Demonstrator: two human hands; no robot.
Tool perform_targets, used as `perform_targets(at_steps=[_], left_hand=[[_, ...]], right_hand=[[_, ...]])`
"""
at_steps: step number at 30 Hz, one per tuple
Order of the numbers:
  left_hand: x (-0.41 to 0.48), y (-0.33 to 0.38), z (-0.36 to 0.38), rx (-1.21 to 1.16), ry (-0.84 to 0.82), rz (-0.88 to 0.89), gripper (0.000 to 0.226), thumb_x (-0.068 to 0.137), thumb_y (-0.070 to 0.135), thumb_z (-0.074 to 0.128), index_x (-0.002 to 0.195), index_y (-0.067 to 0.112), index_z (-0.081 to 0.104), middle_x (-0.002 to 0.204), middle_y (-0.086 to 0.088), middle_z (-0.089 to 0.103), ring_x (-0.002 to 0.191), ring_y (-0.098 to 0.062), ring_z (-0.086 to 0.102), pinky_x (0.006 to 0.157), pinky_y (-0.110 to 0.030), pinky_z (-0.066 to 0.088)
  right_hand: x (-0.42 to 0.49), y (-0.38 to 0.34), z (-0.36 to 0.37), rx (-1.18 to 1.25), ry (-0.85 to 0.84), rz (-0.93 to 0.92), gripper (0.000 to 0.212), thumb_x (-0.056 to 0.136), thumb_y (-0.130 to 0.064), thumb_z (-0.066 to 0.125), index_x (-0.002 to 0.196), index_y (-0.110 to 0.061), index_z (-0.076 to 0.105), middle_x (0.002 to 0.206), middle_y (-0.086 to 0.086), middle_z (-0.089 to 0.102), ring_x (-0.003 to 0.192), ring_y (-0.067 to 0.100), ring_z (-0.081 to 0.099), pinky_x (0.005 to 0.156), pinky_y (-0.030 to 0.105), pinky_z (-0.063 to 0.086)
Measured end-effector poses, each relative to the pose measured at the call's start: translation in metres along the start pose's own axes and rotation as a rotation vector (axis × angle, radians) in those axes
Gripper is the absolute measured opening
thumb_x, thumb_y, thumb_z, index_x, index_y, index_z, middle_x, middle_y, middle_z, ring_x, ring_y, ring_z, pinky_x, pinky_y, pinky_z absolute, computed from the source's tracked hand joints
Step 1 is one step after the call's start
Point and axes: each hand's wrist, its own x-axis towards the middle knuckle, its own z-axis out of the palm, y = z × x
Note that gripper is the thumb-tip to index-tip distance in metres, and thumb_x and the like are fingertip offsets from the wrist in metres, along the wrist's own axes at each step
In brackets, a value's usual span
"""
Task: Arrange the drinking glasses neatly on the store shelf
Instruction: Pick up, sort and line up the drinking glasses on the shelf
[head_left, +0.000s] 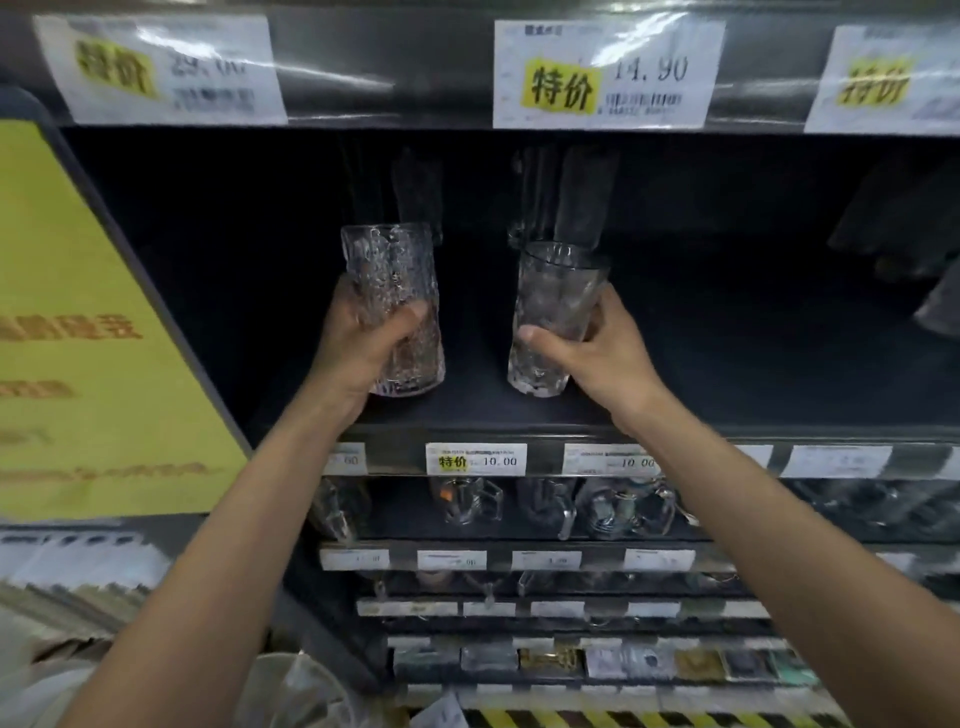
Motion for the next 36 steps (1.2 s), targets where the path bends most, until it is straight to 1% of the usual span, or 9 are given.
perform_targets(at_steps=[5, 11, 17, 20, 22, 25, 30, 33, 36], left_hand=[[0.014, -0.012, -0.007, 0.006, 0.057, 0.003, 0.052, 0.085, 0.004, 0.073, 0.126, 0.018, 0.045, 0.116, -0.002, 0.065, 0.105, -0.018, 0.066, 0.099, -0.047, 0.052], [0.021, -0.021, -0.009, 0.002, 0.072, 0.053, 0.044, 0.085, 0.005, 0.073, 0.105, 0.032, 0.046, 0.101, 0.014, 0.063, 0.082, 0.011, 0.064, 0.079, -0.021, 0.051], [0.018, -0.019, -0.007, 0.051, 0.057, 0.088, 0.049, 0.083, 0.014, 0.077, 0.112, 0.033, 0.042, 0.105, 0.016, 0.061, 0.093, 0.008, 0.059, 0.085, -0.02, 0.049], [0.02, -0.02, -0.007, 0.044, 0.062, 0.076, 0.053, 0.082, 0.017, 0.078, 0.119, 0.03, 0.042, 0.104, 0.018, 0.06, 0.092, 0.01, 0.059, 0.081, -0.018, 0.048], [0.022, -0.022, -0.008, 0.041, 0.067, 0.07, 0.056, 0.082, 0.018, 0.079, 0.121, 0.03, 0.041, 0.106, 0.018, 0.06, 0.093, 0.009, 0.059, 0.081, -0.017, 0.048], [0.023, -0.024, -0.01, 0.036, 0.076, 0.069, 0.056, 0.081, 0.02, 0.08, 0.121, 0.032, 0.042, 0.108, 0.017, 0.062, 0.093, 0.009, 0.061, 0.08, -0.016, 0.048], [0.024, -0.026, -0.01, 0.045, 0.074, 0.079, 0.054, 0.08, 0.022, 0.08, 0.117, 0.035, 0.044, 0.107, 0.016, 0.064, 0.091, 0.011, 0.063, 0.079, -0.014, 0.049], [0.024, -0.026, -0.01, 0.044, 0.072, 0.082, 0.055, 0.079, 0.022, 0.08, 0.121, 0.031, 0.045, 0.105, 0.015, 0.065, 0.088, 0.012, 0.064, 0.076, -0.014, 0.049], [0.023, -0.028, -0.01, 0.036, 0.073, 0.076, 0.057, 0.078, 0.022, 0.08, 0.122, 0.031, 0.045, 0.104, 0.016, 0.066, 0.088, 0.011, 0.065, 0.077, -0.015, 0.048]], right_hand=[[0.026, 0.006, 0.017, -0.048, 0.029, -0.024, 0.071, 0.068, -0.031, 0.09, 0.127, -0.023, 0.051, 0.119, -0.009, 0.066, 0.11, 0.007, 0.064, 0.1, 0.035, 0.053], [0.06, 0.01, 0.042, -0.081, 0.025, -0.033, 0.083, 0.071, -0.032, 0.088, 0.138, -0.022, 0.04, 0.126, -0.009, 0.06, 0.118, 0.01, 0.059, 0.105, 0.029, 0.047], [0.1, 0.017, 0.065, -0.066, 0.019, -0.014, 0.079, 0.081, -0.03, 0.082, 0.139, -0.012, 0.03, 0.125, -0.003, 0.056, 0.11, 0.008, 0.057, 0.091, 0.017, 0.046], [0.121, 0.016, 0.078, -0.051, 0.058, -0.013, 0.075, 0.079, -0.037, 0.081, 0.136, -0.012, 0.038, 0.128, 0.0, 0.058, 0.115, 0.013, 0.059, 0.1, 0.028, 0.049], [0.14, 0.025, 0.085, -0.065, 0.116, -0.045, 0.083, 0.065, -0.058, 0.081, 0.13, -0.016, 0.049, 0.126, 0.004, 0.06, 0.114, 0.017, 0.061, 0.1, 0.037, 0.052], [0.176, 0.049, 0.093, -0.109, 0.149, -0.064, 0.092, 0.054, -0.073, 0.073, 0.125, -0.018, 0.057, 0.127, 0.004, 0.059, 0.113, 0.02, 0.061, 0.1, 0.038, 0.052], [0.177, 0.031, 0.098, -0.128, 0.209, 0.01, 0.057, 0.084, -0.031, 0.079, 0.125, -0.006, 0.048, 0.112, 0.0, 0.058, 0.103, 0.012, 0.056, 0.088, 0.021, 0.046], [0.19, 0.036, 0.099, -0.142, 0.226, 0.014, 0.057, 0.086, -0.029, 0.077, 0.129, -0.005, 0.046, 0.108, -0.002, 0.054, 0.099, 0.009, 0.051, 0.08, 0.016, 0.041], [0.202, 0.038, 0.103, -0.195, 0.227, 0.012, 0.054, 0.087, -0.03, 0.076, 0.128, -0.006, 0.049, 0.116, -0.001, 0.058, 0.105, 0.013, 0.055, 0.082, 0.018, 0.043]])
